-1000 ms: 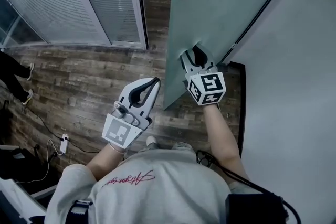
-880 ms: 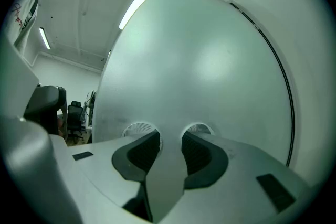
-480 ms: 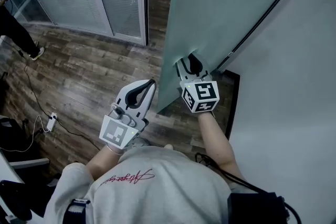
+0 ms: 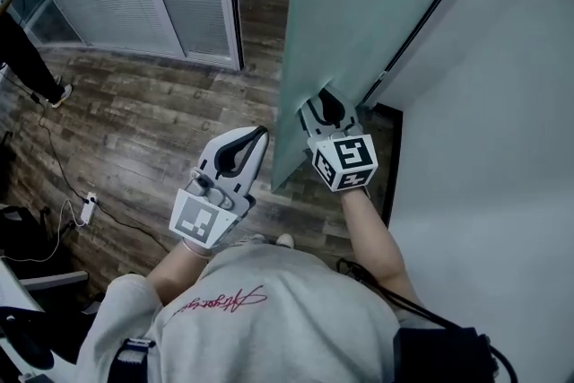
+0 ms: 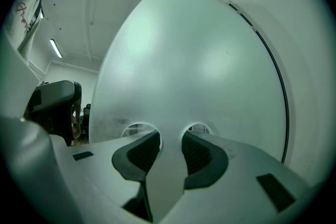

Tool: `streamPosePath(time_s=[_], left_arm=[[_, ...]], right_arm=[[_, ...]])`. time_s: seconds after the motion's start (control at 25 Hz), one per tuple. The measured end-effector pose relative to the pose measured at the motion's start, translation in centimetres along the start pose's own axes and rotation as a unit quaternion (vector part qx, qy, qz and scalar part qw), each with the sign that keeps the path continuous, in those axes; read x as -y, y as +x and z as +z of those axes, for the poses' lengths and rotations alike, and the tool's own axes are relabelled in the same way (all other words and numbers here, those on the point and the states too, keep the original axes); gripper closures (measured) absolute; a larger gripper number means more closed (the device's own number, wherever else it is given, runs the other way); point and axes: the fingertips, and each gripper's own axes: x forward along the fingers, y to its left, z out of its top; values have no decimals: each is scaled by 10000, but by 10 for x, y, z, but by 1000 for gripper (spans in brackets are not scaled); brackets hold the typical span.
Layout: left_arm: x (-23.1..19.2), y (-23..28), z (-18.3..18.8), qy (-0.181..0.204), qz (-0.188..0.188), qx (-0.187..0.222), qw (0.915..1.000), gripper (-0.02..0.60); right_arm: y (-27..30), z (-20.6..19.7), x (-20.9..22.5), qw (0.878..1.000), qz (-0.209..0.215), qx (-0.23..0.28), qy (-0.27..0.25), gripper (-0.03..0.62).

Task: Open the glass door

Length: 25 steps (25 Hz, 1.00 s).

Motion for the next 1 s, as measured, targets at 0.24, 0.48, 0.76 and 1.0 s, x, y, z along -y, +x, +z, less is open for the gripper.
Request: streamPosePath(time_s=[0.24,0.48,0.76,1.0], left_arm=[[43,8,-19,-12,-940,-432,9946,569],[88,22,-16,-250,-1877,-402,9811,569],[142,27,-7,-422,-2605,-236,9643,569],[179,30,-12,-600,-2909,-280,9545,569]], right_arm=[[-33,-7,14,9999,-16,89,44,464],[-57,-6,26,9999,-8,96,68,464],[-98,-3,34,9997,130,195,100,464],[-126,-8,44,9986,300,358,231,464]])
